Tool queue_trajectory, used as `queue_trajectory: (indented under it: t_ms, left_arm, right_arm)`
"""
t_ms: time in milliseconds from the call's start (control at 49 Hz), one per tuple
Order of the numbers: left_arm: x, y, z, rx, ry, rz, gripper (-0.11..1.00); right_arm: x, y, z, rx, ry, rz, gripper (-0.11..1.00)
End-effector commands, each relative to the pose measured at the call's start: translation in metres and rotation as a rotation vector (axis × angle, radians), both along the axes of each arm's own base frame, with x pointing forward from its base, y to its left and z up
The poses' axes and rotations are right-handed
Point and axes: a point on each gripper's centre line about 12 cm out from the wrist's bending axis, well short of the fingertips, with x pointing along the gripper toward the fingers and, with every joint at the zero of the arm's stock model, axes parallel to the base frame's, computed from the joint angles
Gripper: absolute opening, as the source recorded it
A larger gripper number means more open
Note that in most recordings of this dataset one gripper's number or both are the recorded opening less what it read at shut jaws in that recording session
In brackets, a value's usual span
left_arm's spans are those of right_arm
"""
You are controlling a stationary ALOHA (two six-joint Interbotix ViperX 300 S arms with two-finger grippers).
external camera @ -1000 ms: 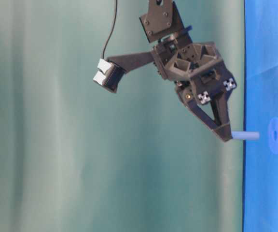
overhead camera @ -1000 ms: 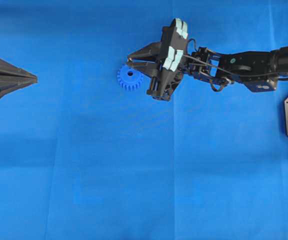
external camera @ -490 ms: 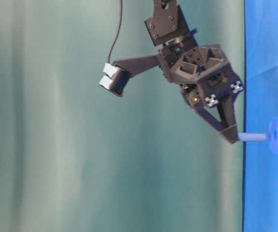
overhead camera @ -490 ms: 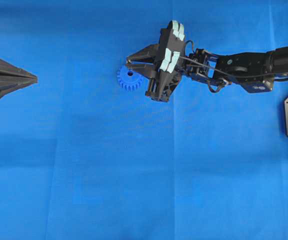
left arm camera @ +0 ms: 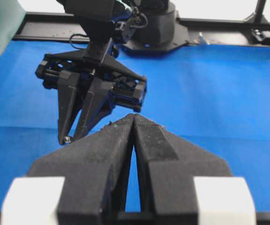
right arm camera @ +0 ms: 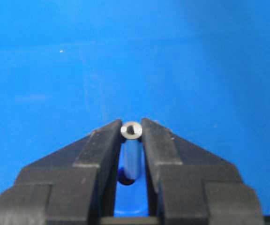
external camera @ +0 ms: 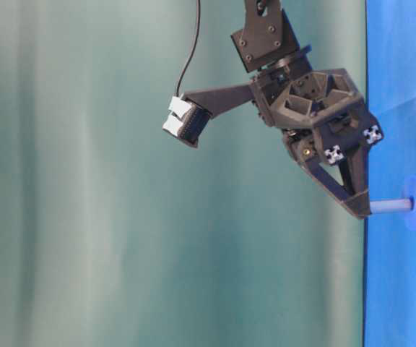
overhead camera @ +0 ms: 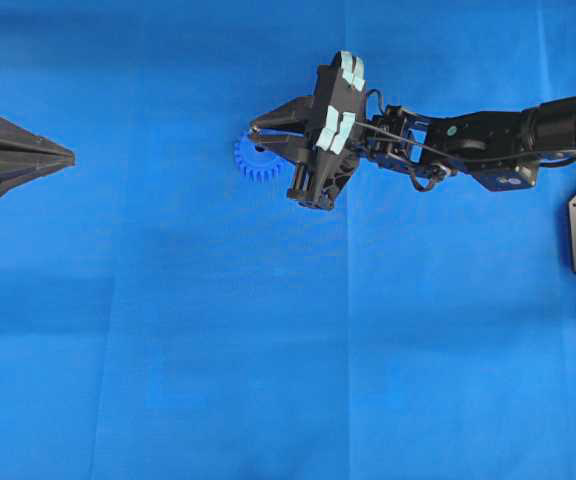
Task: Insert the shaft placed at a random location into the center hole of the small gear at another random location.
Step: 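Align the shaft over the gear's center hole and lower it in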
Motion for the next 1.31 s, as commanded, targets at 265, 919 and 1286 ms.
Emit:
queue_trajectory:
  t_ms: [265, 919, 1286]
  left_arm:
    - [0.002, 0.001, 0.004, -0.001, -0.008, 0.003, 0.0]
    - [0.002, 0.001, 0.002, -0.002, 0.0, 0.003, 0.0]
    - [0.002, 0.001, 0.003, -0.001, -0.003, 0.003, 0.0]
  right_arm:
    - [0.003, -0.001, 0.021, -0.012, -0.054, -0.002, 0.04]
    - [-0.001, 0.001, 0.035, -0.022, -0.083, 0.006, 0.04]
    - [-0.001, 0.001, 0.018, -0.011, -0.049, 0.001, 0.04]
